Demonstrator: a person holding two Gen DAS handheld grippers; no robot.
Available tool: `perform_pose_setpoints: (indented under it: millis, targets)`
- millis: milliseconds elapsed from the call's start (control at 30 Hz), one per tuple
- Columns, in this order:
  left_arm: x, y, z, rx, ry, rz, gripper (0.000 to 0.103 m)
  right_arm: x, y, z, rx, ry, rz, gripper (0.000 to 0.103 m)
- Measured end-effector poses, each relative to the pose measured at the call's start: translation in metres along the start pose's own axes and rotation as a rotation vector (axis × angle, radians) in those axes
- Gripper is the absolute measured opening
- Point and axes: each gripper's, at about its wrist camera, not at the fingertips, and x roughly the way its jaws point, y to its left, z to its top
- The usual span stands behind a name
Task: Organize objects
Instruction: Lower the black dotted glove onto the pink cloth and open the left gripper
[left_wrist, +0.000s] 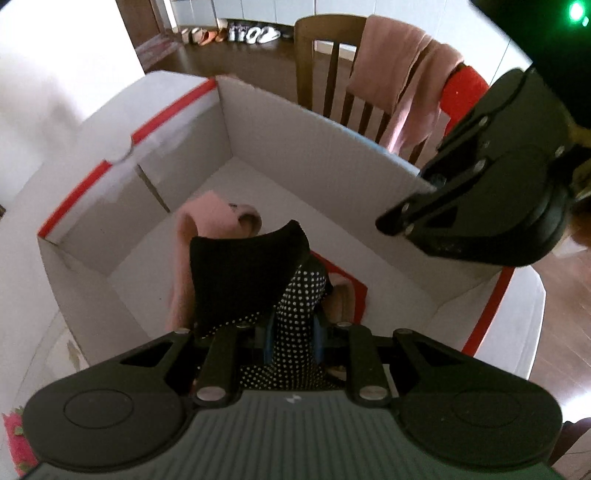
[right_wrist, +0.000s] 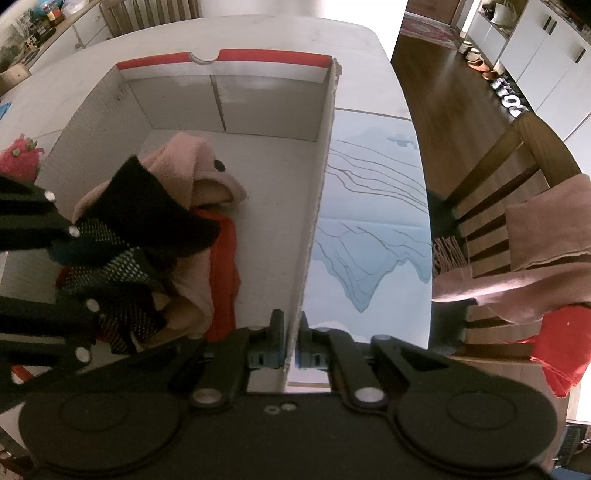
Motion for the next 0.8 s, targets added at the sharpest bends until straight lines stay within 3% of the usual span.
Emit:
perform_pose_setpoints:
  millis: [333, 800]
  targets:
    - [0.003, 0.002, -0.003, -0.028, -0.019, -0.02, 0.021, 0.0, 0.0, 0.0, -0.001, 0.0, -0.001, 0.004]
    - [-0.042, -0.001, -0.011, -0.047, -0.119, -0.056, 0.03, -0.001, 0.0, -0.001, -0.003, 0.0, -0.003, 0.005]
